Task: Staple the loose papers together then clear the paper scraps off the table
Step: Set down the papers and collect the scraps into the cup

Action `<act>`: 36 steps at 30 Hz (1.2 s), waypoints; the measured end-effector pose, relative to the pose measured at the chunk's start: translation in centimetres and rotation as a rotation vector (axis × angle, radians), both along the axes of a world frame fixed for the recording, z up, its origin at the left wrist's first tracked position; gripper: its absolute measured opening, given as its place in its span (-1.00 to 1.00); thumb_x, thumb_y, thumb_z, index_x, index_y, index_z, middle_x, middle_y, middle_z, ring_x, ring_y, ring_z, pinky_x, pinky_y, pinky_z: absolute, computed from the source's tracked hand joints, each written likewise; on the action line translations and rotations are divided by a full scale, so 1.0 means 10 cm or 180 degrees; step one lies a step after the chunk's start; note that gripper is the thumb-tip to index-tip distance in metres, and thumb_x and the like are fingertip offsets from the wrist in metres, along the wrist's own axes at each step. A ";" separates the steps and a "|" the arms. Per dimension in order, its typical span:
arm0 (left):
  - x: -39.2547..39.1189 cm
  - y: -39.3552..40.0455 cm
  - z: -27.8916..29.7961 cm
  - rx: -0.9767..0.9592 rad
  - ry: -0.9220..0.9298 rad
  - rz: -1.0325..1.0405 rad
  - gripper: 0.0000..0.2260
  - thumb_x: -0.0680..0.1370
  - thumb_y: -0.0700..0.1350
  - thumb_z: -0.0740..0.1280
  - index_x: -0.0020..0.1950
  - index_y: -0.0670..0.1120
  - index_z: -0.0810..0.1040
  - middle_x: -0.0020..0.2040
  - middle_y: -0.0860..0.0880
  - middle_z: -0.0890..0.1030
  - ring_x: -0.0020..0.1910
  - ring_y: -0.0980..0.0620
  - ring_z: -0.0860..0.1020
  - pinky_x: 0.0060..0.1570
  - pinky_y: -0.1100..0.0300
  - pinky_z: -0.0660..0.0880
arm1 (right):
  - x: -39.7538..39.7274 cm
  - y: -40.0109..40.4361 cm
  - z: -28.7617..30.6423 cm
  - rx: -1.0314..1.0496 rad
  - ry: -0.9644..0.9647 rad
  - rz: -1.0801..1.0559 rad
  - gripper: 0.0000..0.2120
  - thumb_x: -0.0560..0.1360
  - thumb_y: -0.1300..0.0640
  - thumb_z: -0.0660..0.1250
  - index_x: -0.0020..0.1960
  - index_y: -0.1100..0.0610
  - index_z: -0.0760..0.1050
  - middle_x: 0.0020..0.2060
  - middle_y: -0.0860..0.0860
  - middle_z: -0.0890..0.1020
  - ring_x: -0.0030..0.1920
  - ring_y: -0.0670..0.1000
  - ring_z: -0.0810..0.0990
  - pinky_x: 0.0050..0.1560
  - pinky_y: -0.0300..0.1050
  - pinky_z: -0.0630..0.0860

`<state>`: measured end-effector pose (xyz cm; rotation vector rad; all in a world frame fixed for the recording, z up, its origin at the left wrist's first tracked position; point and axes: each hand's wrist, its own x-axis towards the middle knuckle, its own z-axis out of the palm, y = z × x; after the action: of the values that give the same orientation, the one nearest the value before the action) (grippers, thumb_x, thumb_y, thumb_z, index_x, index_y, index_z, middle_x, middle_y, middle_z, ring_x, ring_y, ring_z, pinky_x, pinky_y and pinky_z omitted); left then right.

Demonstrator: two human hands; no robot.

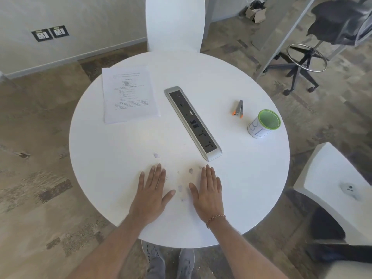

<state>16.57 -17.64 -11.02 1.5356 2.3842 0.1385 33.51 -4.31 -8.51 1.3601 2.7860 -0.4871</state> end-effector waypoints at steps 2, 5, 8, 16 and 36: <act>0.10 0.00 0.02 0.0083 -0.0048 -0.0081 -0.30 0.66 0.31 -0.11 0.65 -0.13 -0.03 0.67 -0.09 -0.06 0.64 -0.06 -0.12 0.54 -0.20 -0.11 | 0.07 0.03 -0.02 -0.0019 -0.0033 0.0040 -0.32 0.66 -0.20 -0.04 0.61 0.17 -0.11 0.61 0.05 -0.05 0.59 0.00 -0.18 0.58 0.06 -0.11; 0.18 0.06 0.08 0.0268 -0.0143 -0.0093 -0.33 0.67 0.30 -0.13 0.66 -0.08 -0.08 0.67 -0.07 -0.11 0.64 -0.04 -0.13 0.56 -0.19 -0.11 | 0.14 0.06 -0.03 0.0008 -0.0040 0.0065 -0.31 0.65 -0.22 -0.07 0.61 0.19 -0.07 0.61 0.07 -0.01 0.60 0.02 -0.13 0.57 0.06 -0.09; 0.10 0.23 0.17 0.0471 -0.0083 0.0099 -0.35 0.68 0.27 -0.11 0.65 -0.09 -0.03 0.67 -0.08 -0.06 0.64 -0.06 -0.09 0.58 -0.19 -0.07 | 0.17 0.07 -0.01 0.0054 0.0021 -0.0172 -0.31 0.64 -0.21 -0.12 0.60 0.22 0.01 0.59 0.13 0.10 0.59 0.10 -0.01 0.56 0.12 -0.02; -0.06 1.07 0.27 0.0473 0.0077 0.0054 -0.32 0.66 0.25 -0.13 0.62 -0.18 0.12 0.65 -0.12 0.10 0.63 -0.09 0.09 0.54 -0.27 0.05 | 0.38 0.17 0.01 -0.0103 -0.0120 -0.0259 -0.23 0.56 -0.23 -0.30 0.59 0.26 -0.06 0.59 0.11 0.09 0.59 0.07 -0.02 0.57 0.07 -0.04; 0.29 0.75 0.12 0.0387 0.0140 -0.0232 -0.39 0.67 0.21 -0.08 0.53 -0.16 0.33 0.58 -0.08 0.32 0.57 -0.10 0.25 0.48 -0.28 0.18 | 0.45 0.32 0.03 -0.0090 0.0149 0.0120 -0.48 0.68 0.04 0.02 0.57 0.25 0.09 0.55 0.11 0.23 0.57 0.05 0.11 0.56 0.07 0.01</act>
<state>19.47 -10.15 -9.80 1.6946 2.3891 0.2401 38.05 -1.09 -8.17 1.3049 2.8245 -0.5623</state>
